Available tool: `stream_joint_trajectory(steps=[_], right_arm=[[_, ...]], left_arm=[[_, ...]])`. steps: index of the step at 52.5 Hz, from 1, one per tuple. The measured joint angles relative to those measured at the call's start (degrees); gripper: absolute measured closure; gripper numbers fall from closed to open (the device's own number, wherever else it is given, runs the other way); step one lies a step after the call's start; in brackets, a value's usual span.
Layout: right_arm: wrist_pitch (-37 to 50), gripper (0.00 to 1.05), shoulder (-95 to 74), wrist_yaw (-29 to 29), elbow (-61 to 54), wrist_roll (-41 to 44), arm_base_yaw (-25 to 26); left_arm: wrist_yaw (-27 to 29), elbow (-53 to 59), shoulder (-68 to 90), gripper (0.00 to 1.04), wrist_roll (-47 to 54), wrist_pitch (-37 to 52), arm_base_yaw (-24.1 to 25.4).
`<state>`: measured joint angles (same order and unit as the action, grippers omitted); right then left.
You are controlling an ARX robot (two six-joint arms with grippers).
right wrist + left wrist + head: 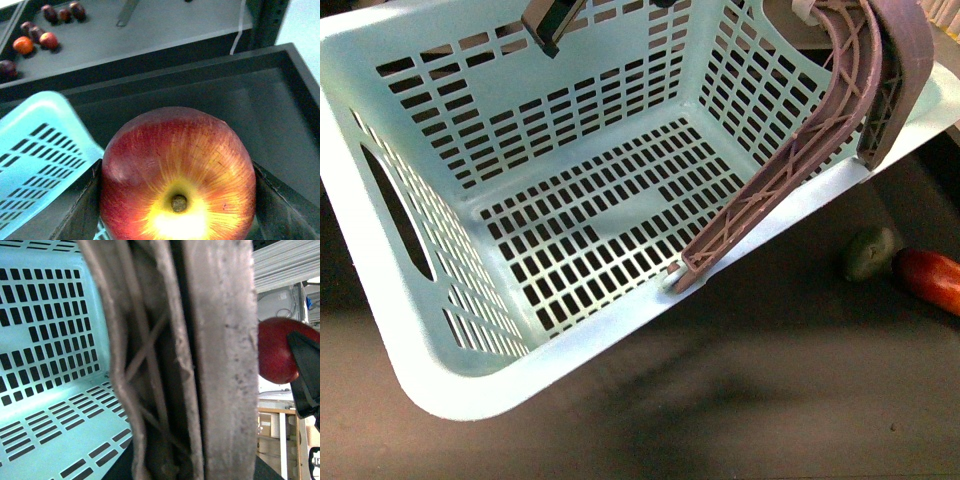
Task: Pick apple with right arm and hold basket with left
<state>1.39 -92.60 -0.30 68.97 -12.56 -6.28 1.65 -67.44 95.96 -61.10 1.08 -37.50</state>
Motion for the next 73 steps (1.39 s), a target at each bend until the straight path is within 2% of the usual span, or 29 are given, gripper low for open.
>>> stream_joint_trajectory(steps=[14,30,34,42,49,55,63,70,73], right_arm=[[-2.7,0.32,-2.8,2.4,3.4,0.3,-9.7],[-4.9,0.32,-2.9,4.0,1.5,0.3,-15.1],[-5.1,0.24,-2.8,5.0,0.8,-0.2,-15.6],[-4.5,0.07,-1.8,6.1,-0.2,-0.8,-15.3],[-3.6,0.09,-0.1,7.0,-0.7,-1.3,-14.4],[-2.1,0.09,4.3,8.8,-2.8,-1.6,-11.4],[-0.3,0.09,10.6,12.5,-8.9,-1.7,-6.7],[0.9,0.09,19.6,16.4,-20.1,-3.3,-0.6],[0.9,0.09,20.7,16.5,-21.8,-3.6,-0.1]], left_arm=[[0.0,0.0,0.0,0.89,0.0,0.0,0.0],[0.0,0.0,0.0,0.89,0.0,0.0,0.0],[0.4,0.0,0.0,0.89,-0.1,0.0,0.0],[0.3,0.0,0.1,0.89,-0.1,0.0,0.1],[0.3,0.0,0.1,0.89,0.0,0.0,0.1],[-0.3,0.0,0.6,0.89,-0.4,0.0,0.0],[0.3,0.0,0.6,0.89,0.1,0.0,0.0],[-0.1,0.0,0.6,0.89,0.2,0.0,0.0],[-0.1,0.0,0.6,0.89,0.1,0.0,0.0]])
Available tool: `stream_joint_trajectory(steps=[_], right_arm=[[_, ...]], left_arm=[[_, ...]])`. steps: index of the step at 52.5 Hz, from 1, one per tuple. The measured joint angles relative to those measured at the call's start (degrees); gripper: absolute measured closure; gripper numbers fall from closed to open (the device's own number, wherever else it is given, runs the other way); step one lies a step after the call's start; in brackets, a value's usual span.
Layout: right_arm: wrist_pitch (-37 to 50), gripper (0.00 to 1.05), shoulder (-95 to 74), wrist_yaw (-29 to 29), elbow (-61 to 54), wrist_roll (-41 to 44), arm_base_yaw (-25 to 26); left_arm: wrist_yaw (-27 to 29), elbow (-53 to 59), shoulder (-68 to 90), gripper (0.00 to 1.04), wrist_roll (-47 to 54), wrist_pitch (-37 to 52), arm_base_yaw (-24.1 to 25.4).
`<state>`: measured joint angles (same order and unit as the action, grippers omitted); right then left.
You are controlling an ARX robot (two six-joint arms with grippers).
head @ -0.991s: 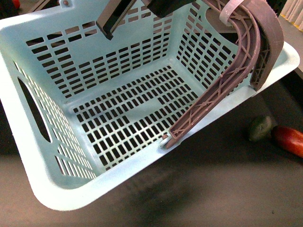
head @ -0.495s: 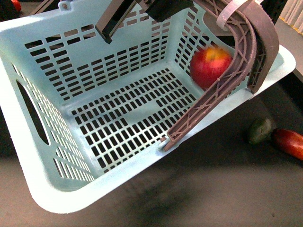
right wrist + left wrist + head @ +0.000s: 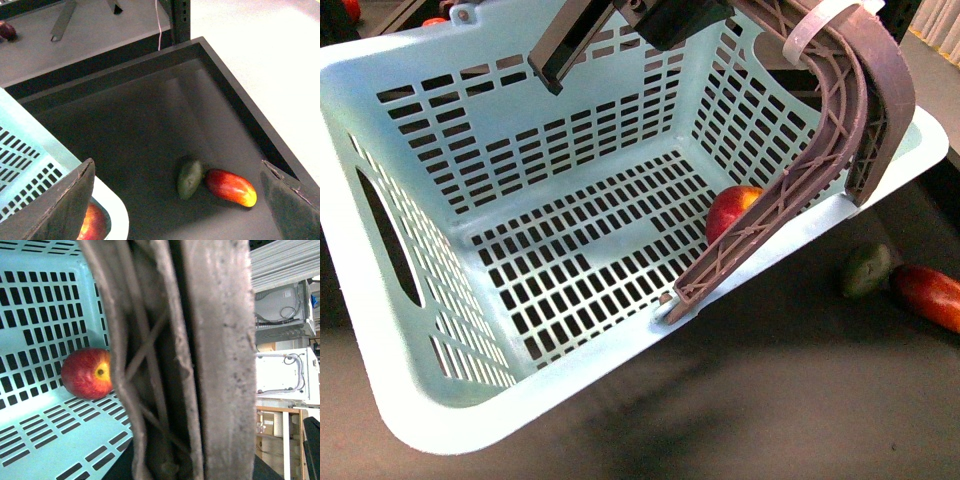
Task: Pick apple with right arm and hold basket with left
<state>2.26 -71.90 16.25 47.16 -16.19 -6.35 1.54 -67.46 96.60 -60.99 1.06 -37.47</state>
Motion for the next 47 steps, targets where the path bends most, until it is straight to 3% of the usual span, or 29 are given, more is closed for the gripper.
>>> stream_joint_trajectory(steps=[9,11,14,18,28,35,47], right_arm=[[0.0,0.09,0.0,-0.4,-0.1,-0.4,0.0],[3.8,0.12,0.1,-2.8,-1.5,1.2,0.3],[19.7,0.24,1.5,-9.9,-8.1,6.7,1.2],[33.5,0.41,4.5,-12.1,-16.9,12.4,1.7],[38.2,0.83,12.2,-16.1,-28.5,15.3,5.6],[38.5,1.03,16.0,-16.1,-32.6,15.8,6.3],[36.9,1.03,23.9,-16.1,-38.8,15.9,6.3]], left_arm=[[-0.1,0.0,0.1,0.89,-0.1,0.0,-0.2],[0.0,0.0,0.1,0.89,-0.2,0.0,-0.2],[0.2,0.0,0.1,0.89,0.1,0.0,-0.2],[0.3,0.0,0.1,0.89,0.1,0.0,0.0],[0.1,0.0,0.1,0.89,0.1,0.0,0.0],[0.3,0.0,0.1,0.89,0.1,0.0,0.0],[0.2,0.0,0.1,0.89,0.1,0.0,0.0]])
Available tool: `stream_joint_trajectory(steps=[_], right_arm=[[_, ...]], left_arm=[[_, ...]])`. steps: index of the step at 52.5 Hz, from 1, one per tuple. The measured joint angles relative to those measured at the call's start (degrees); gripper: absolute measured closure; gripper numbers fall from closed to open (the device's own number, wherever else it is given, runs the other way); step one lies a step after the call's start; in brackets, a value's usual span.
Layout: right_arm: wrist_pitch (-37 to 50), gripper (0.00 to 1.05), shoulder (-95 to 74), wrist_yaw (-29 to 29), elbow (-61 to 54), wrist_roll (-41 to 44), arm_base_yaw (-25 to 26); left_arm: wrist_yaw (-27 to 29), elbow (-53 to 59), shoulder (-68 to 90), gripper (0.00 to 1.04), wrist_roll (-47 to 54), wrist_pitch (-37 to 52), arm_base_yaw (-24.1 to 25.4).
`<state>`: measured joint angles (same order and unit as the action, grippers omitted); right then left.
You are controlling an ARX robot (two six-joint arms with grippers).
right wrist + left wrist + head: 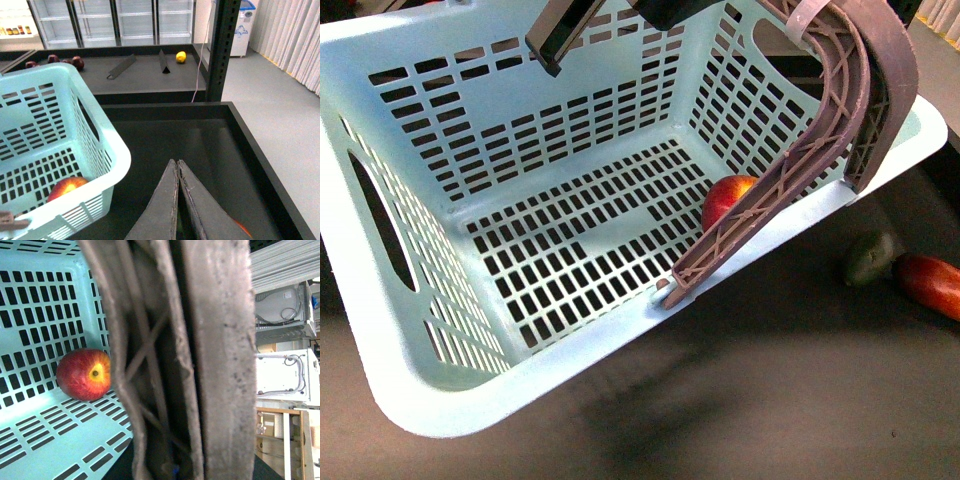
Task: Pick apple with right arm and hold basket with left
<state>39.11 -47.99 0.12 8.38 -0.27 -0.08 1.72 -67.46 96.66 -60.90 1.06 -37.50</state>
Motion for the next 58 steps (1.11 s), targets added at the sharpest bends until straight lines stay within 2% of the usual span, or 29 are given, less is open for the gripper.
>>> stream_joint_trajectory(steps=[28,33,58], right_arm=[[-9.4,1.03,15.1,0.0,-5.8,0.0,0.0],[-8.3,1.03,16.5,0.0,-7.3,0.0,0.0],[-19.8,1.03,28.7,-0.1,-7.3,0.0,0.0]], left_arm=[[-0.1,0.0,0.0,0.89,0.0,0.0,0.0],[0.0,0.0,0.0,0.89,0.0,0.0,0.0],[0.0,0.0,0.0,0.89,0.0,0.0,0.0]])
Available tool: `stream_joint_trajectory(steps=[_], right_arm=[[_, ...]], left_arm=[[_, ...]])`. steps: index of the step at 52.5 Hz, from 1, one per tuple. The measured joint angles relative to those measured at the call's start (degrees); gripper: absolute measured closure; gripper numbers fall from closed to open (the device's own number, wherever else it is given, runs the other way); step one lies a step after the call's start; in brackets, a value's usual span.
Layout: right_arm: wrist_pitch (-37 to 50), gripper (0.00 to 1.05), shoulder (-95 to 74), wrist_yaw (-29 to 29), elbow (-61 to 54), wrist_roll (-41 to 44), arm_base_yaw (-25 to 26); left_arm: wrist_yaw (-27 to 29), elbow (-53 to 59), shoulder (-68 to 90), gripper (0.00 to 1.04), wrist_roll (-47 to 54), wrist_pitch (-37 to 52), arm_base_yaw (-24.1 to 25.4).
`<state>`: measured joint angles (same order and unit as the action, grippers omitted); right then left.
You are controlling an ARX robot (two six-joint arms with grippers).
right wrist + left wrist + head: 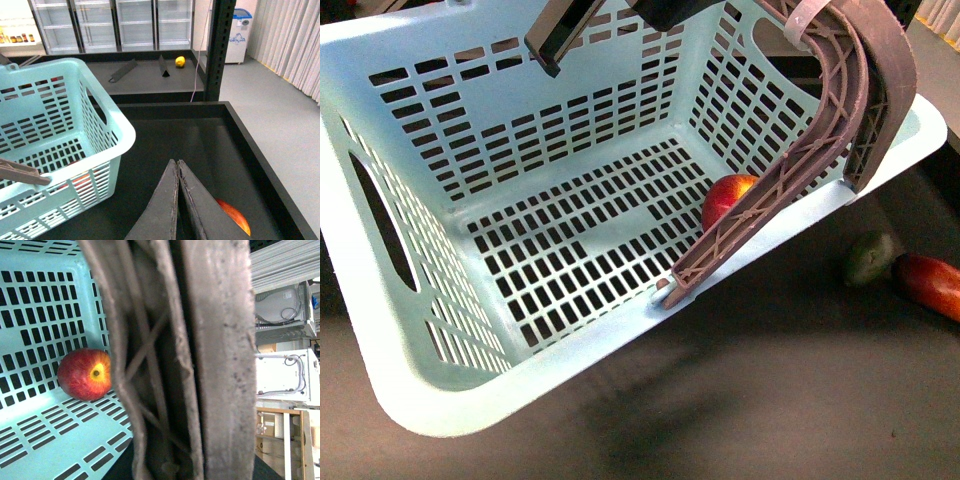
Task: Pick apple with right arm and hold basket with left
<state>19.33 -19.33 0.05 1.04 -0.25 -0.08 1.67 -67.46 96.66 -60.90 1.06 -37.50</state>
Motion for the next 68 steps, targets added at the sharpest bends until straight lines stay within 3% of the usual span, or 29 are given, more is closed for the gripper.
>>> stream_joint_trajectory(steps=[29,36,49,68], right_arm=[[-9.3,1.03,9.4,0.0,0.0,0.0,0.0],[-18.7,1.03,17.6,0.0,0.0,0.0,0.0],[-19.3,1.02,18.9,0.1,0.0,0.1,0.0],[-19.3,0.41,19.0,0.1,0.0,0.1,0.0]], left_arm=[[0.0,0.0,0.0,0.89,0.0,0.0,0.0],[-0.1,0.0,0.0,0.89,0.0,0.0,0.0],[-0.1,0.0,0.0,0.89,-0.2,0.0,0.0],[0.0,0.0,0.0,0.89,0.0,0.0,0.0]])
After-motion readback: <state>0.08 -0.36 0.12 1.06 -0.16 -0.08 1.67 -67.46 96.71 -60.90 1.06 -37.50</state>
